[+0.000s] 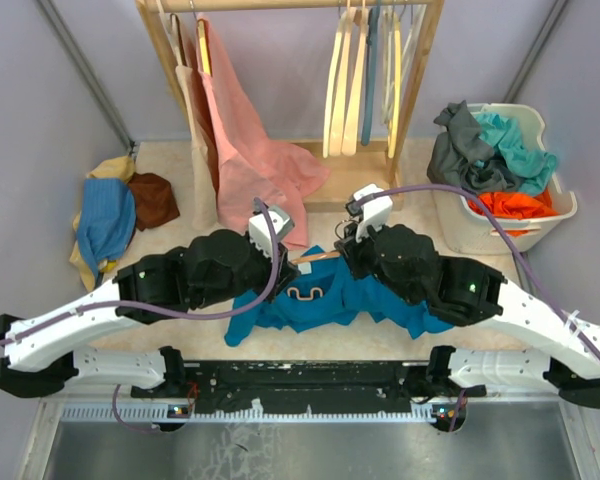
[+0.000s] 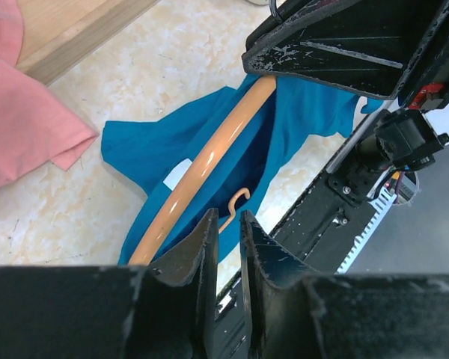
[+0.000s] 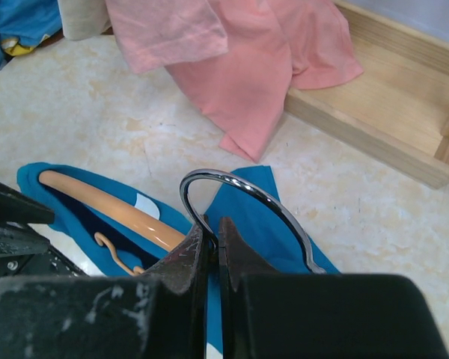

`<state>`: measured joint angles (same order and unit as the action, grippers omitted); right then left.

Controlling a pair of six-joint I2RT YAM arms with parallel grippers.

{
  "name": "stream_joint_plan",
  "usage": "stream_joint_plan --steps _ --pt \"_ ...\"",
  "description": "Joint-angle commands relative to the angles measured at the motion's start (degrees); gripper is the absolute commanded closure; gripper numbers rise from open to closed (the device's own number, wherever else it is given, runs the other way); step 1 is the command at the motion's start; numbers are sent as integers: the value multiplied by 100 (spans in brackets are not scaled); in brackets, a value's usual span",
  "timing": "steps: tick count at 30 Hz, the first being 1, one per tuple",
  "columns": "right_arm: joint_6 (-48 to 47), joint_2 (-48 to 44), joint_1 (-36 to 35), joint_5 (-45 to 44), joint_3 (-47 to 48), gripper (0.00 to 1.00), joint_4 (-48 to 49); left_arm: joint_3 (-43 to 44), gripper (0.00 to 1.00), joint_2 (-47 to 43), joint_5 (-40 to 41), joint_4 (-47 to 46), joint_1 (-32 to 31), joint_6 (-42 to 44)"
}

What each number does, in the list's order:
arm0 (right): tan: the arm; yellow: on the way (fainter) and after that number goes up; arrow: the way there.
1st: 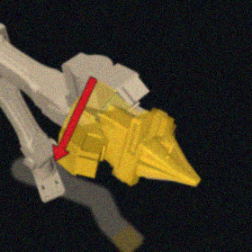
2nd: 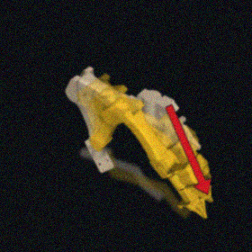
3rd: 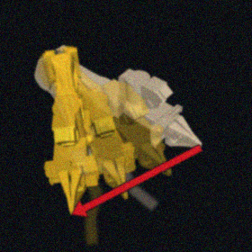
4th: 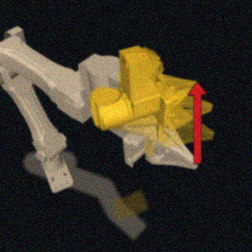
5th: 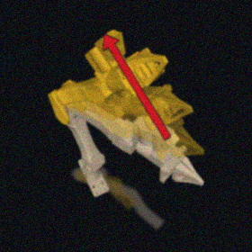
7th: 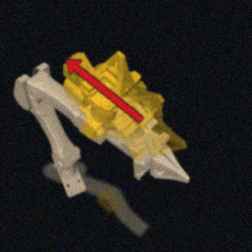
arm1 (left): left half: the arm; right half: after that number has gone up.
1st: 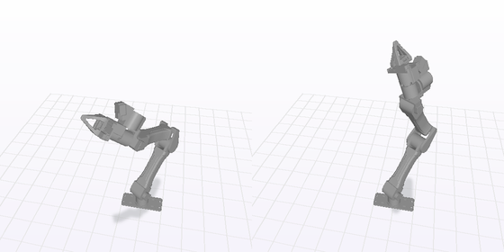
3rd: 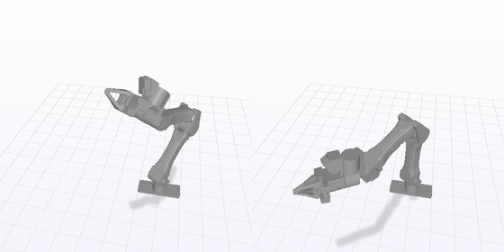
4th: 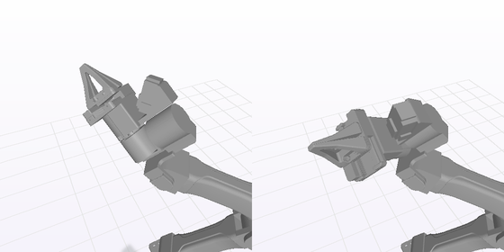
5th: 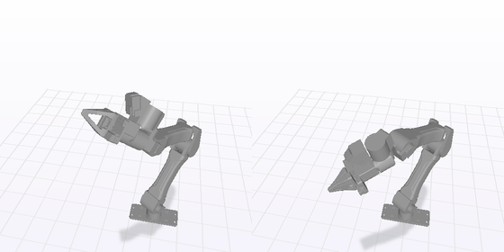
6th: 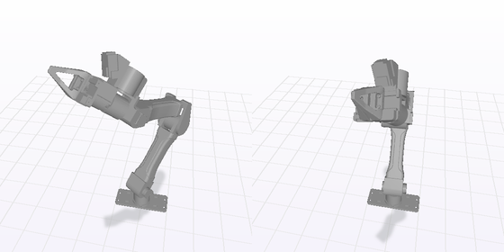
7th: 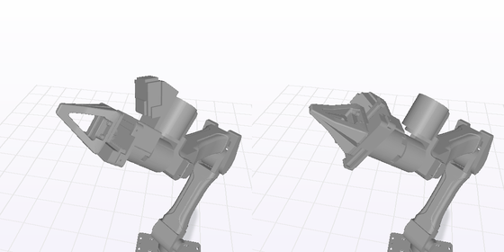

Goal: Place the t-shirt on the hanger

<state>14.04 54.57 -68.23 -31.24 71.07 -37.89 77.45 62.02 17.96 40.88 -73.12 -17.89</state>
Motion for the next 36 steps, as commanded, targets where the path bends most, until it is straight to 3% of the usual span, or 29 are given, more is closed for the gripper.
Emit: stream_joint_plan --steps 1,7,18,36 --pt "195 -331 46 116 -224 100 575 -42 75 -179 35 49 25 -102" --pt "314 -637 80 230 -725 100 736 169 71 -264 345 991 26 -546" --pt "245 -1018 126 510 -1007 100 724 168 64 -397 141 2106 20 -895" --pt "114 -1001 130 1059 -854 100 809 -97 49 -402 -220 2148 35 -510"
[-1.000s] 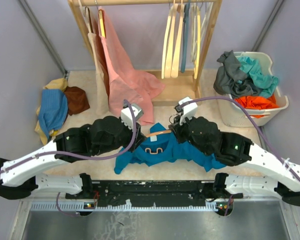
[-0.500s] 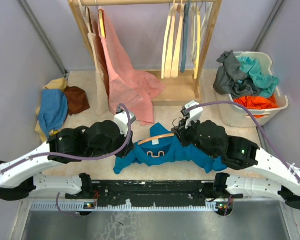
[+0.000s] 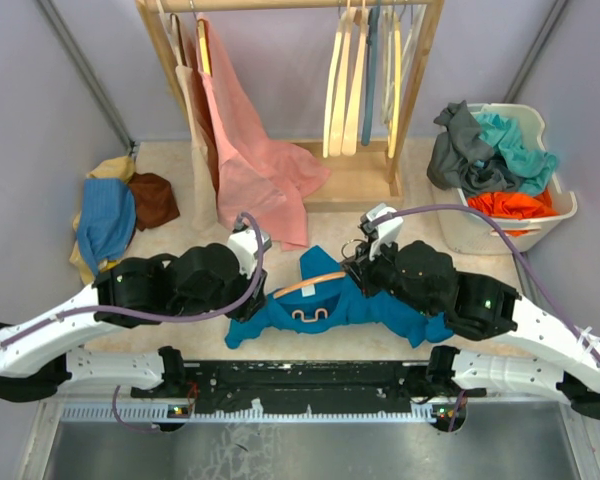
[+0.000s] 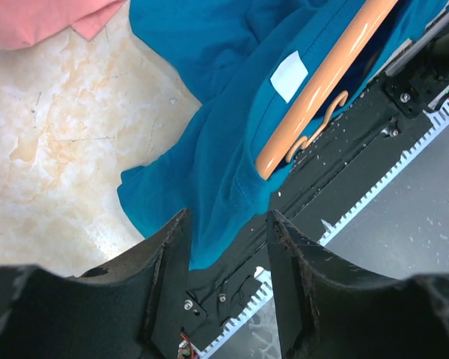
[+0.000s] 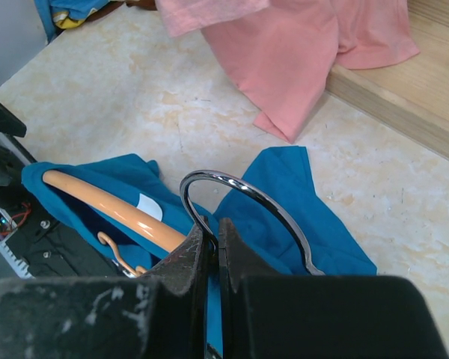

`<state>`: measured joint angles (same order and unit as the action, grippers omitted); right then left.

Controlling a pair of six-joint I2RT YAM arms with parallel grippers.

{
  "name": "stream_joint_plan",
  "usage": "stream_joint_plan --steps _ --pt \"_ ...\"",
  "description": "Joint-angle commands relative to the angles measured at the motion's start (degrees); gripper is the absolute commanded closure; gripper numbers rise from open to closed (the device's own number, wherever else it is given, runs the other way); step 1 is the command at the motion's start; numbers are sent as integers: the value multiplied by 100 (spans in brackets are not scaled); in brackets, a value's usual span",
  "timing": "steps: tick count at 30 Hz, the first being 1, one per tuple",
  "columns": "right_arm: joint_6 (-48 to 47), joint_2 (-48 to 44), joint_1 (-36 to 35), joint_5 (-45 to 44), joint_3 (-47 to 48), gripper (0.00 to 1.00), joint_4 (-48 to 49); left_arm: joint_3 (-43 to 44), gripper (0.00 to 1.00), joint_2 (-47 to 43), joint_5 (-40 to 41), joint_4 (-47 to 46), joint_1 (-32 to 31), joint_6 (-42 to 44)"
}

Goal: Place the t-shirt on the hanger

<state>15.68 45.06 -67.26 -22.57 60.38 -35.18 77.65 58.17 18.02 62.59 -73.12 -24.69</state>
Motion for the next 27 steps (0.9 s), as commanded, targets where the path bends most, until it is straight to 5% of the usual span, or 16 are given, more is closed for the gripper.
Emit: stream_joint_plan --steps 1,14,27 --pt "-56 -50 30 220 224 100 545 -157 49 0 -294 -65 33 199" --pt "-135 19 37 336 428 100 538 -385 70 78 -936 -566 34 435" --pt "-161 63 35 332 518 100 573 -429 72 286 -1141 -1037 48 557"
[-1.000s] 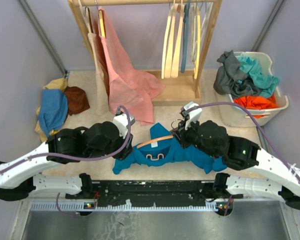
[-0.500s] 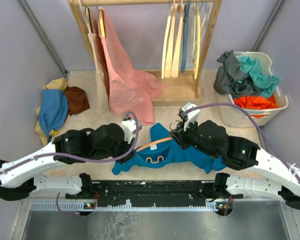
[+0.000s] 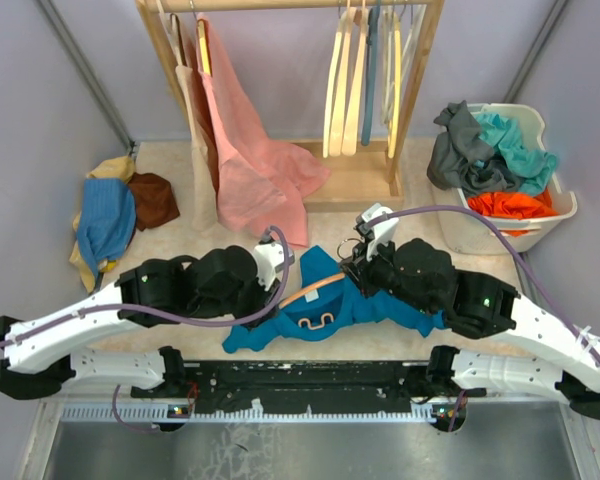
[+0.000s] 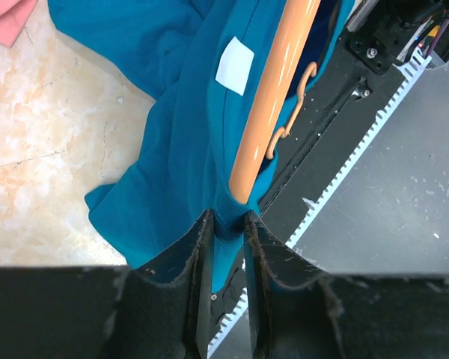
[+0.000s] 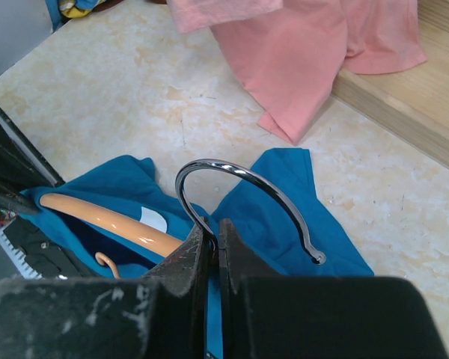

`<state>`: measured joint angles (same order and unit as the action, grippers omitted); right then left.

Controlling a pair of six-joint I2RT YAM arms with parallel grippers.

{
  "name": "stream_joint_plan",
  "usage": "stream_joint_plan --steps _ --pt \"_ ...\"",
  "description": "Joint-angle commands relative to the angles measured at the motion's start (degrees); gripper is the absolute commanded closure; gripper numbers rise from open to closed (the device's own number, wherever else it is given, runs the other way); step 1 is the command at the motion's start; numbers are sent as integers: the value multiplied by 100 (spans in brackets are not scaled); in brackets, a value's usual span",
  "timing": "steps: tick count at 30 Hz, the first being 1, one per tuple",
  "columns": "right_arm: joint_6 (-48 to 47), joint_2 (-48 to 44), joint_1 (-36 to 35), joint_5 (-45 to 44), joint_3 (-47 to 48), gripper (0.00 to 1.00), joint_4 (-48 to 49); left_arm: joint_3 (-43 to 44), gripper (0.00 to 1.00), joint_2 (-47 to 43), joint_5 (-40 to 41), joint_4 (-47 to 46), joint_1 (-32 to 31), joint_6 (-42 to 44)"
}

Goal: Place the t-shirt on the hanger

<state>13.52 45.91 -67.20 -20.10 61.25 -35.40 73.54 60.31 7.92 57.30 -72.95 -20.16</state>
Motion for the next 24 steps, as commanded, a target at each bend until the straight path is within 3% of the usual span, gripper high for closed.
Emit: stream_joint_plan --steps 1,9,20,22,24 --pt "55 -21 31 95 431 100 603 -6 71 88 -130 -539 29 113" --pt "53 -38 29 79 423 100 621 8 65 154 -142 -662 59 152" --pt "67 -77 31 115 414 100 691 -13 71 324 -299 -978 103 245" --pt "72 -95 31 112 393 100 692 -6 77 355 -309 -1052 110 277" --pt "85 -124 29 118 365 100 713 17 89 390 -313 -1106 130 293"
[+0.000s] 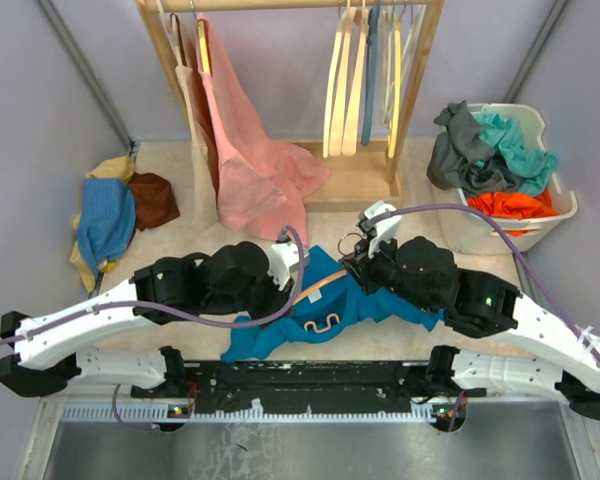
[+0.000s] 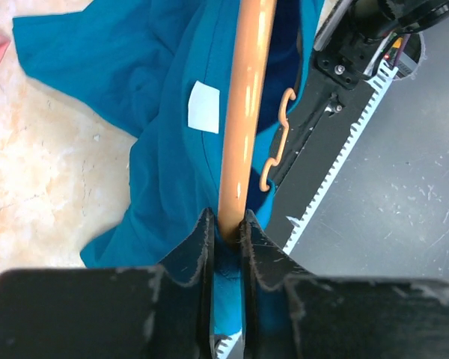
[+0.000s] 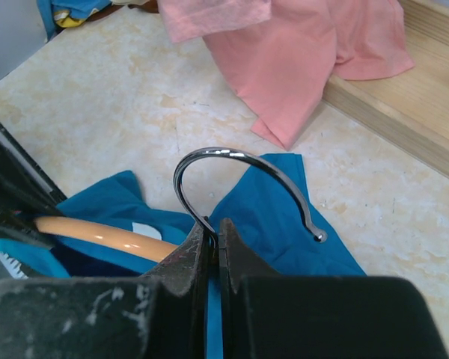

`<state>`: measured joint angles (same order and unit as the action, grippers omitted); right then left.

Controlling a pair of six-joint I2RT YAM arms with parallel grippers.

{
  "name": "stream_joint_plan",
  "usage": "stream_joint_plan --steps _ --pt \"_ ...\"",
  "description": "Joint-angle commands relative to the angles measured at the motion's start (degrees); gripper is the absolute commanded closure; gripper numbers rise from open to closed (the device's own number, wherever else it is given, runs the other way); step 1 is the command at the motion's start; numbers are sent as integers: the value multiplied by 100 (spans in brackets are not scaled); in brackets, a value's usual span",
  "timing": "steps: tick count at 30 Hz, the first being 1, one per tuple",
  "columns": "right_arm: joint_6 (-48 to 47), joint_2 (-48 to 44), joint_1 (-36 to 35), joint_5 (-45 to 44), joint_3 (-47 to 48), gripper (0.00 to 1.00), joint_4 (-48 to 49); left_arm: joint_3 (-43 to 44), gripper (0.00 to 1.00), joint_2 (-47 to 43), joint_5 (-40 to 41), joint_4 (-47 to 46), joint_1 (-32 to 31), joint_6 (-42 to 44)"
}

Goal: Place the t-shirt on the hanger

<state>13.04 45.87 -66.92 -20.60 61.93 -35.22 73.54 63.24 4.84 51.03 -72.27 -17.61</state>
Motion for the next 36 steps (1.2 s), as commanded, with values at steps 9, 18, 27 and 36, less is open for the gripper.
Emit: stream_joint_plan --steps 9,18,27,36 --pt "155 -197 3 156 196 100 780 66 76 284 23 -750 121 64" --pt "155 -227 2 169 161 100 839 107 68 400 -42 -966 177 121" --pt "149 -244 2 132 157 100 814 161 88 539 -157 -1052 222 192" --pt "116 -263 3 97 109 100 817 133 100 314 44 -1032 257 185"
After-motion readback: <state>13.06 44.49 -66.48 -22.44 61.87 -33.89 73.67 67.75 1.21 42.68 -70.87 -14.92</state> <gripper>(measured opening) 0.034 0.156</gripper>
